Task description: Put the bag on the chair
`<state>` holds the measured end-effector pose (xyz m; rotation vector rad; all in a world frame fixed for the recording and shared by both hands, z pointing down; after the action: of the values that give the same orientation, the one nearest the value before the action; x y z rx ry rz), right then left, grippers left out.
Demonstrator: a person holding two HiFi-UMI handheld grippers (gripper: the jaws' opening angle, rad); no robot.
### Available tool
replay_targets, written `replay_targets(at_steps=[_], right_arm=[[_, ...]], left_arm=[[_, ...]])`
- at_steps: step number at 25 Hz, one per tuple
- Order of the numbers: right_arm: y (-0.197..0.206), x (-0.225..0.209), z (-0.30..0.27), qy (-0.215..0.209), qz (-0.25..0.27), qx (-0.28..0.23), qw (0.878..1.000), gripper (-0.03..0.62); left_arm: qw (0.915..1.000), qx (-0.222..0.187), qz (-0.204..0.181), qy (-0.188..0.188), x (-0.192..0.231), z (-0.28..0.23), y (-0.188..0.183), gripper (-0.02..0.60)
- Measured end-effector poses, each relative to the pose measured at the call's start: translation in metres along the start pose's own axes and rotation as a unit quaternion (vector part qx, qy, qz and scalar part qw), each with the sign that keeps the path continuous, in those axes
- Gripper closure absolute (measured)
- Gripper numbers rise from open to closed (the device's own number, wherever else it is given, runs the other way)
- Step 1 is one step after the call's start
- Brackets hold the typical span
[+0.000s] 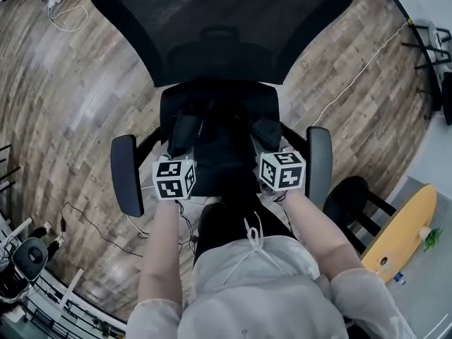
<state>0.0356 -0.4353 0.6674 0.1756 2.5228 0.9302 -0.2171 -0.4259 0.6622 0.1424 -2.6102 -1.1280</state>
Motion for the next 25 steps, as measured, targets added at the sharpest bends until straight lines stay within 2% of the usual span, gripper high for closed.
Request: replay_targets(at_steps=[4, 13, 20, 25], right_arm=[[0.011, -0.007, -0.014, 0.008, -0.011, 0.007, 1.0, 0.56], [0.025, -0.02, -0.026, 0.024, -0.037, 0.01, 0.999, 0.551], [0.038, -0.037, -0.033, 0.042, -0.031, 0.027, 0.998, 0.531], [0.05, -0.034, -0.041, 0.042, 0.01, 0.045, 0.998, 0.511]], left_arm=[[0.9998, 0.018, -0.006, 0.0, 0.005, -0.016, 0.008, 0.551], [0.9996, 0.028, -0.007, 0.004, 0.009, -0.032, 0.014, 0.548], [0.9997, 0.022, -0.011, -0.005, 0.004, -0.039, 0.029, 0.546], [0.9993, 0.031, -0.004, -0.023, 0.012, -0.046, 0.048, 0.543]])
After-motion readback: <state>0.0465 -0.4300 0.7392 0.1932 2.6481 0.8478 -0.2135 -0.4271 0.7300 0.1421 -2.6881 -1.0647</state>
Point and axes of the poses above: the fingertips, and each gripper's own axes: z backward along the fingers, x to its left, y out of its underside, the point moved 8 cm from there along z, backward along the fingers, and after that the axes turned 9 degrees about -x, right-handed, at the moved point
